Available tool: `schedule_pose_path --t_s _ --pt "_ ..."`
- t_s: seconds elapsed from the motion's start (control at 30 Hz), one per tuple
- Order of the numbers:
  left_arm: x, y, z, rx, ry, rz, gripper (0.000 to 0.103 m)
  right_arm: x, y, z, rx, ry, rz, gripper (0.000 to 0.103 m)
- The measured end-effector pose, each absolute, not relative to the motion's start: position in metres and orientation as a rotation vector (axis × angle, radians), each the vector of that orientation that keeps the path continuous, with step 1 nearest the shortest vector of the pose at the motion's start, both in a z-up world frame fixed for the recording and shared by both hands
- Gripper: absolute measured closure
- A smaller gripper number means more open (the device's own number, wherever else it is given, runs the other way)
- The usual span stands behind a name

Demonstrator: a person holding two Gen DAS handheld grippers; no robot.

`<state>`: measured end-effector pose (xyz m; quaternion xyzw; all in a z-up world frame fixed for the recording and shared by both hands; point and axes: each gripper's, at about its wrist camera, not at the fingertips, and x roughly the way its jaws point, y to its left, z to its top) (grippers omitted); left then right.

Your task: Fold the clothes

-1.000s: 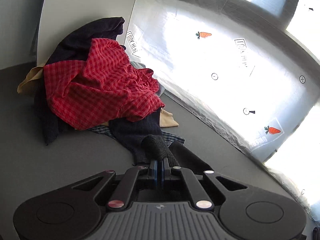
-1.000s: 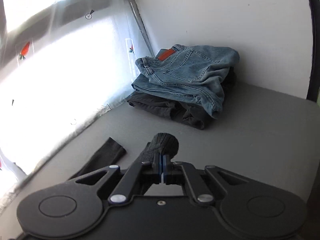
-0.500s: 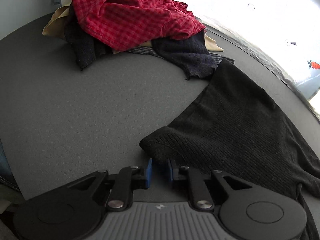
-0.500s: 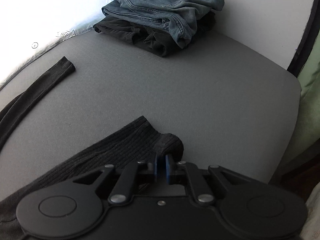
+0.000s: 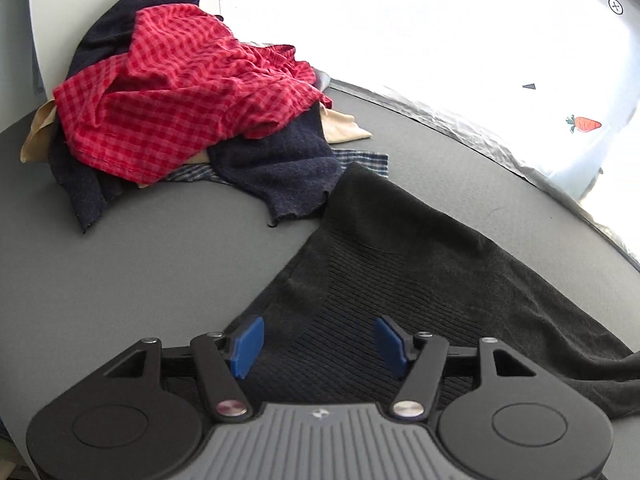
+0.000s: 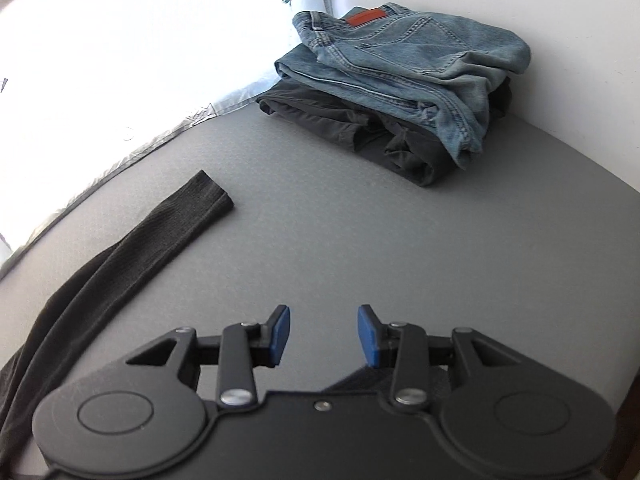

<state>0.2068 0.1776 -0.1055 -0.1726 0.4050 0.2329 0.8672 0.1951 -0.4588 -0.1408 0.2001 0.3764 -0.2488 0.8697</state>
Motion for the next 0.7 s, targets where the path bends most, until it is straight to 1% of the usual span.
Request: schedule_pose_path --t_s 0.13,0.27,0.4,0.53,0.63,0.7 --pt "0.245 0.144 -0.125 -0.319 0.888 0.433 0.024 0.238 -0.455 -0.153 0.446 0.796 -0.477 0.063" --pt "0.288 0.117 -0.144 -0.223 0.966 0.418 0.023 0.281 -0.455 -0.164 0.472 0.822 -0.45 0.061" --pt "0.32 0.108 -0.158 -0.141 1.009 0.412 0.022 0.321 -0.458 -0.179 0.46 0.833 -0.427 0.06" --pt "0.336 0.107 -0.162 -0.156 1.013 0.451 0.011 0.354 -0.468 -0.187 0.559 0.781 -0.431 0.059" --pt "0.341 0.104 -0.165 -0.13 1.009 0.476 0.002 0.38 -0.468 -0.194 0.509 0.789 -0.445 0.059" --pt "0.341 0.104 -0.165 -0.115 1.005 0.476 0.0 0.39 -0.466 -0.196 0.481 0.787 -0.428 0.06"
